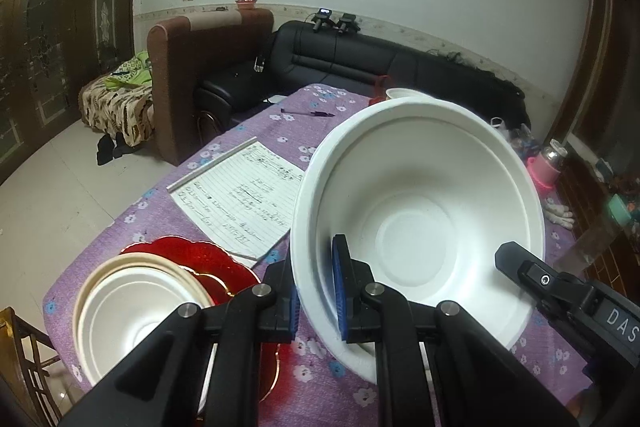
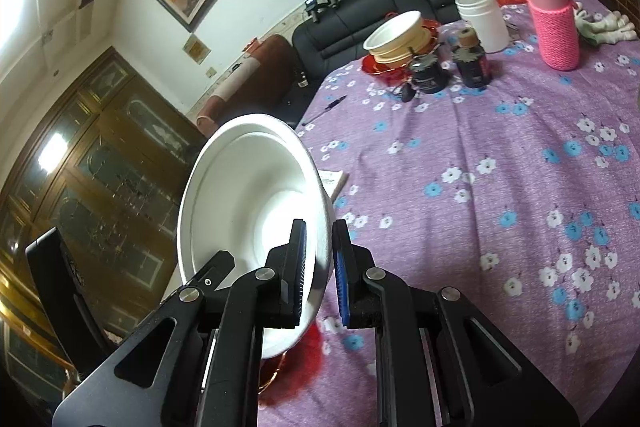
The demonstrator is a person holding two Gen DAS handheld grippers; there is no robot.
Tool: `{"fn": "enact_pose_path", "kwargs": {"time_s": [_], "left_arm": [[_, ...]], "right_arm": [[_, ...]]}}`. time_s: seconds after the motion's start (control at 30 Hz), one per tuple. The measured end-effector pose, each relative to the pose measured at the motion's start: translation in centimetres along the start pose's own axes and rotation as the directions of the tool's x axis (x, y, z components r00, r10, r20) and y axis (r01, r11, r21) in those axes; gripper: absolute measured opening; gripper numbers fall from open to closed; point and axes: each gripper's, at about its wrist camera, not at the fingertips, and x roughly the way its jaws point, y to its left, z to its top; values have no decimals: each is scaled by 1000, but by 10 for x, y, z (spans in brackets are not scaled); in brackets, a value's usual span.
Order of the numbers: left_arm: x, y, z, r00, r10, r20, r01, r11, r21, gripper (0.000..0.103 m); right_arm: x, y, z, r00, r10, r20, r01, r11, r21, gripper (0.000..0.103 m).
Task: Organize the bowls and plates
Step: 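Lift the second white bowl and carry it over the red plate stack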
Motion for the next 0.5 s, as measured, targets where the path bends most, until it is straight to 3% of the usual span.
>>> {"fn": "enact_pose_path", "kwargs": {"time_s": [0.5], "left_arm": [[-23,24,-8,998,19,65,-19,1000,-5,13]], "right_arm": [[1,28,-14,999,29,-14,-29,998,-51,13]]}}
